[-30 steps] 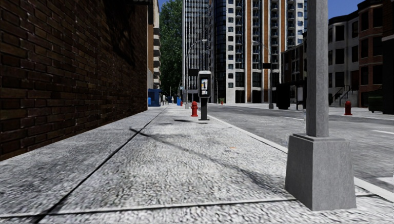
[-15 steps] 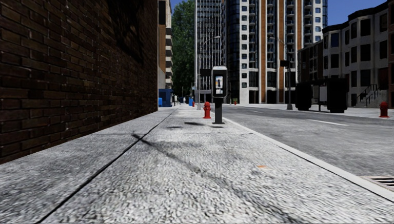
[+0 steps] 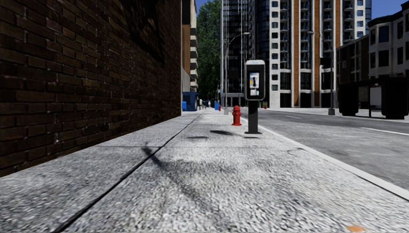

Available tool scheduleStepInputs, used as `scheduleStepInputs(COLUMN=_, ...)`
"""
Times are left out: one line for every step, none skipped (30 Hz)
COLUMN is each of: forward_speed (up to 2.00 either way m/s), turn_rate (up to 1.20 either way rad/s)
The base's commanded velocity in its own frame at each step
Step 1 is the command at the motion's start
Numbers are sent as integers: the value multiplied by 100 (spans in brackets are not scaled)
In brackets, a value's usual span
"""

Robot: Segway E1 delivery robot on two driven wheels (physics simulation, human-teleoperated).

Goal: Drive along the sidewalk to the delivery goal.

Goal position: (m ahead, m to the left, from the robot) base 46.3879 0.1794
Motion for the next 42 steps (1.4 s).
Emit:
scheduleStepInputs(forward_speed=200, turn_rate=0)
scheduleStepInputs(forward_speed=200, turn_rate=0)
scheduleStepInputs(forward_speed=200, turn_rate=0)
scheduleStepInputs(forward_speed=200, turn_rate=0)
scheduleStepInputs(forward_speed=200, turn_rate=0)
scheduleStepInputs(forward_speed=200, turn_rate=0)
scheduleStepInputs(forward_speed=200, turn_rate=0)
scheduleStepInputs(forward_speed=200, turn_rate=0)
scheduleStepInputs(forward_speed=200, turn_rate=0)
scheduleStepInputs(forward_speed=200, turn_rate=0)
scheduleStepInputs(forward_speed=200, turn_rate=0)
scheduleStepInputs(forward_speed=200, turn_rate=0)
scheduleStepInputs(forward_speed=200, turn_rate=0)
scheduleStepInputs(forward_speed=200, turn_rate=0)
scheduleStepInputs(forward_speed=200, turn_rate=0)
scheduleStepInputs(forward_speed=200, turn_rate=0)
scheduleStepInputs(forward_speed=200, turn_rate=0)
scheduleStepInputs(forward_speed=200, turn_rate=0)
scheduleStepInputs(forward_speed=200, turn_rate=0)
scheduleStepInputs(forward_speed=200, turn_rate=0)
scheduleStepInputs(forward_speed=200, turn_rate=0)
scheduleStepInputs(forward_speed=200, turn_rate=0)
scheduleStepInputs(forward_speed=200, turn_rate=0)
scheduleStepInputs(forward_speed=200, turn_rate=0)
scheduleStepInputs(forward_speed=200, turn_rate=0)
scheduleStepInputs(forward_speed=200, turn_rate=0)
scheduleStepInputs(forward_speed=200, turn_rate=0)
scheduleStepInputs(forward_speed=200, turn_rate=0)
scheduleStepInputs(forward_speed=200, turn_rate=0)
scheduleStepInputs(forward_speed=200, turn_rate=0)
scheduleStepInputs(forward_speed=200, turn_rate=0)
scheduleStepInputs(forward_speed=200, turn_rate=0)
scheduleStepInputs(forward_speed=200, turn_rate=0)
scheduleStepInputs(forward_speed=200, turn_rate=0)
scheduleStepInputs(forward_speed=200, turn_rate=0)
scheduleStepInputs(forward_speed=200, turn_rate=0)
scheduleStepInputs(forward_speed=200, turn_rate=0)
scheduleStepInputs(forward_speed=200, turn_rate=0)
scheduleStepInputs(forward_speed=200, turn_rate=0)
scheduleStepInputs(forward_speed=200, turn_rate=0)
scheduleStepInputs(forward_speed=200, turn_rate=0)
scheduleStepInputs(forward_speed=200, turn_rate=0)
